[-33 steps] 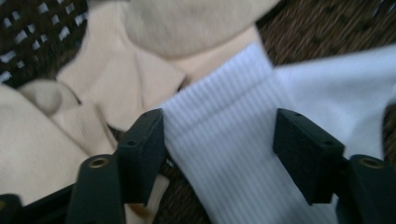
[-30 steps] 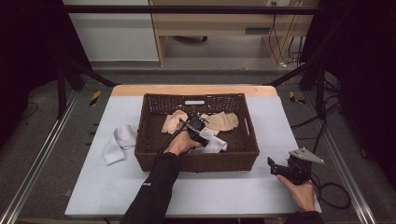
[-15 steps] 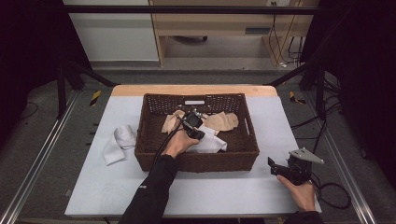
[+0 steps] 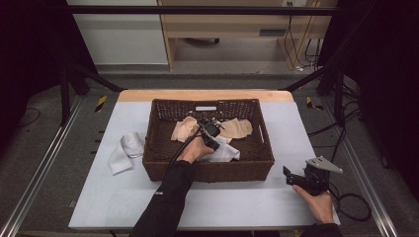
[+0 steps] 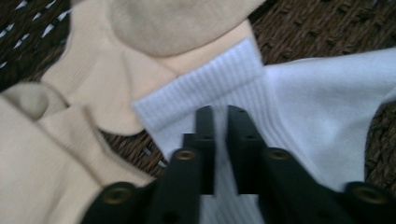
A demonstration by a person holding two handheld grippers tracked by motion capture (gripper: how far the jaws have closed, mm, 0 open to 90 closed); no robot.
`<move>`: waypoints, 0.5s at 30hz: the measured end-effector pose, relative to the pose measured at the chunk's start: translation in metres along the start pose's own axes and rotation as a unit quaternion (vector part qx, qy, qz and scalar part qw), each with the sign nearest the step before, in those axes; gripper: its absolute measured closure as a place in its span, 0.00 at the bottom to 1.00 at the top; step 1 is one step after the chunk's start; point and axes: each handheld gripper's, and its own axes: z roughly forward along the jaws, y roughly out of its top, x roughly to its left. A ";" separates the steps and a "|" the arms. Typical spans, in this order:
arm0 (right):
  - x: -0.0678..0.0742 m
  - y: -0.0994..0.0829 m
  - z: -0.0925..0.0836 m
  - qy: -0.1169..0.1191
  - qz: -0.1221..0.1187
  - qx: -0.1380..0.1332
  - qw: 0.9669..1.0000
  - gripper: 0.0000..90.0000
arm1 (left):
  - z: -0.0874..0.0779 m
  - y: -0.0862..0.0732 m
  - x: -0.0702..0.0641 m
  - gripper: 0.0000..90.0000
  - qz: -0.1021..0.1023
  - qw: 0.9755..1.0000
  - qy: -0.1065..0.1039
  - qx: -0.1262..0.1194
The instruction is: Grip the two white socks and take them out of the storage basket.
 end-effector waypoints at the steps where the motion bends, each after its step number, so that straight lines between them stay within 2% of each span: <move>1: 0.000 0.000 0.000 0.000 0.000 0.000 1.000 0.11 | -0.002 0.000 0.001 0.98 -0.003 1.000 0.000 -0.005; 6: 0.000 0.000 0.000 -0.001 0.000 -0.001 1.000 0.11 | -0.012 -0.001 0.002 0.99 -0.013 0.999 0.002 -0.039; 11: 0.000 0.000 -0.001 -0.002 0.001 -0.001 1.000 0.11 | -0.022 0.000 0.002 0.99 -0.016 0.997 0.015 -0.077; 15: 0.000 0.000 -0.001 -0.002 0.001 -0.001 1.000 0.11 | -0.044 0.000 0.012 0.99 -0.035 0.991 0.020 -0.125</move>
